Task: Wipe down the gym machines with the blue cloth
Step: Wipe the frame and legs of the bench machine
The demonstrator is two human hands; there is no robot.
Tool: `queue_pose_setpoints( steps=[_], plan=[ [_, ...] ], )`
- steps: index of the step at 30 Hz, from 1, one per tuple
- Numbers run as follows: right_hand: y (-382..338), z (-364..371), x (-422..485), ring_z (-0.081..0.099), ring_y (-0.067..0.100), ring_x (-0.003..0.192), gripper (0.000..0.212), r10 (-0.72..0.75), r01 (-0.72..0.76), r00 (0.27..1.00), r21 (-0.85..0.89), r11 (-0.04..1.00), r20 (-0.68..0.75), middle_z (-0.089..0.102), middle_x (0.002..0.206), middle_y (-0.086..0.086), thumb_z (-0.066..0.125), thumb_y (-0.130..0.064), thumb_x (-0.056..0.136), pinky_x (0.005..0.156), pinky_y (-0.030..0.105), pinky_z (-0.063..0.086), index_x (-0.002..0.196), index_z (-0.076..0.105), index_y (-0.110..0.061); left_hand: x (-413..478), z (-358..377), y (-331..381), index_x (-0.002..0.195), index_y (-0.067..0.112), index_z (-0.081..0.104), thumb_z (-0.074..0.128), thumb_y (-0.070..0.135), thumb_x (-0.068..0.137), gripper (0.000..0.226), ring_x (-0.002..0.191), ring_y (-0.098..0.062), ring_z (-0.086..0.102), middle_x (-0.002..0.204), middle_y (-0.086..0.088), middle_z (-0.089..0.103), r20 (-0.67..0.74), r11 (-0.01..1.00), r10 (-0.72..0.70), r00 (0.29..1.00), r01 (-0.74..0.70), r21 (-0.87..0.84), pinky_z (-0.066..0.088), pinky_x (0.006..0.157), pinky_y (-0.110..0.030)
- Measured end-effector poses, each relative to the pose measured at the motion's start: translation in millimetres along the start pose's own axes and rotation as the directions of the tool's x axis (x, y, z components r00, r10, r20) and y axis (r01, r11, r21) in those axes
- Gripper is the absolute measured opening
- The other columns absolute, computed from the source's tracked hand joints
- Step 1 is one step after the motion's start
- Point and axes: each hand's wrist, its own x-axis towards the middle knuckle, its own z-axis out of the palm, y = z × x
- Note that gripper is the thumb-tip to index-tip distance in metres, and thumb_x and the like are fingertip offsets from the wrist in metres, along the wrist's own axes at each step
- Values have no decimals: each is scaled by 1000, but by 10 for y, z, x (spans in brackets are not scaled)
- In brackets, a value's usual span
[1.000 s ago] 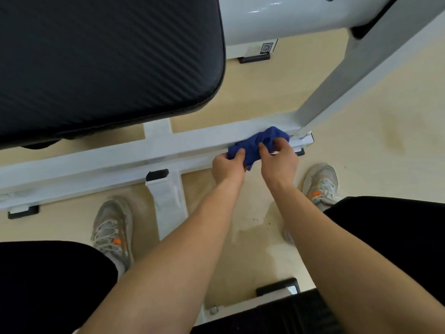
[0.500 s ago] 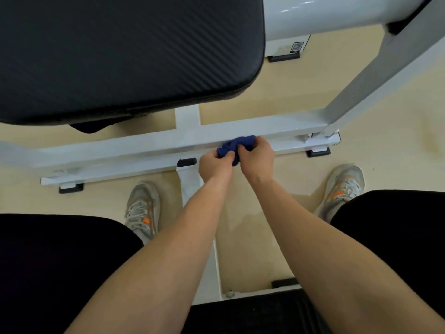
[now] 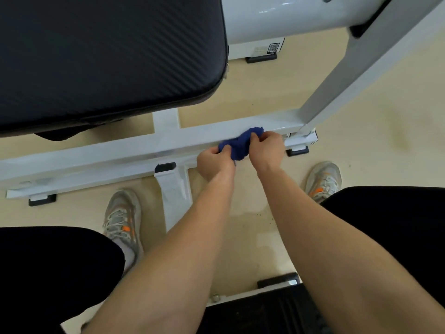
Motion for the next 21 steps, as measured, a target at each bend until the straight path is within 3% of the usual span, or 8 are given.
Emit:
queue_pose_setpoints(
  steps=[2, 4, 8, 11, 13, 16, 18, 21],
  plan=[
    [-39, 175, -143, 67, 26, 79, 17, -3, 2, 998, 27, 1000, 59, 70, 81, 9, 58, -19, 93, 71, 34, 55, 84, 66, -7, 101, -243, -8, 64, 19, 65, 66, 18, 86, 22, 52, -10, 58, 55, 5, 62, -77, 1000, 15, 997, -16, -10, 42, 48, -18],
    [-93, 383, -346, 68, 23, 79, 15, -39, 33, 984, 39, 999, 174, 72, 81, 7, 60, -17, 92, 70, 30, 53, 87, 70, -8, 143, -435, -28, 78, 18, 70, 69, 23, 87, 11, 63, -9, 63, 67, 6, 67, -93, 999, 38, 995, -37, 13, 42, 53, -16],
    [-151, 598, -554, 67, 18, 71, 16, -37, 11, 969, 106, 994, 244, 71, 71, 2, 62, -17, 89, 68, 30, 54, 77, 70, -11, 117, -539, -96, 89, 15, 70, 72, 20, 81, 10, 71, -11, 64, 82, 4, 71, -66, 995, 64, 996, -59, 76, 40, 54, -16],
    [-96, 477, -412, 64, 20, 66, 23, -16, -10, 975, 120, 993, 220, 67, 63, 2, 65, -17, 87, 65, 33, 53, 64, 64, -14, 40, -395, -57, 86, 16, 69, 72, 16, 79, 8, 63, -4, 60, 76, 7, 68, -62, 995, 66, 996, -60, 85, 37, 47, -13],
    [-42, 336, -310, 65, 21, 68, 21, 3, -26, 985, 133, 991, 171, 68, 66, 3, 65, -17, 87, 67, 32, 53, 66, 65, -14, -26, -163, -23, 79, 18, 66, 72, 15, 79, 7, 59, -5, 58, 69, 8, 65, -49, 997, 47, 998, -44, 69, 39, 46, -15],
    [74, 77, -68, 67, 20, 81, 15, 83, -95, 994, 189, 977, 71, 69, 78, 1, 63, -14, 91, 76, 28, 52, 76, 66, -16, -158, 290, 55, 78, 17, 68, 74, 19, 78, 5, 67, -14, 66, 72, 5, 69, 3, 998, 48, 999, -48, 39, 55, 62, -26],
    [171, -139, 148, 68, 22, 83, 15, 118, -118, 993, 200, 973, 11, 70, 80, 3, 64, -14, 90, 81, 32, 55, 76, 67, -16, -224, 573, 70, 79, 17, 71, 74, 20, 78, 5, 71, -17, 69, 76, 3, 71, 54, 996, 65, 996, -68, 63, 58, 71, -31],
    [287, -420, 383, 67, 24, 78, 15, 128, -123, 991, 170, 978, -21, 72, 82, 13, 66, -17, 88, 77, 41, 58, 78, 70, -7, -240, 811, 34, 72, 18, 67, 72, 17, 79, 9, 73, -20, 69, 74, 2, 71, 121, 991, 88, 989, -99, 93, 58, 73, -32]
  ],
)
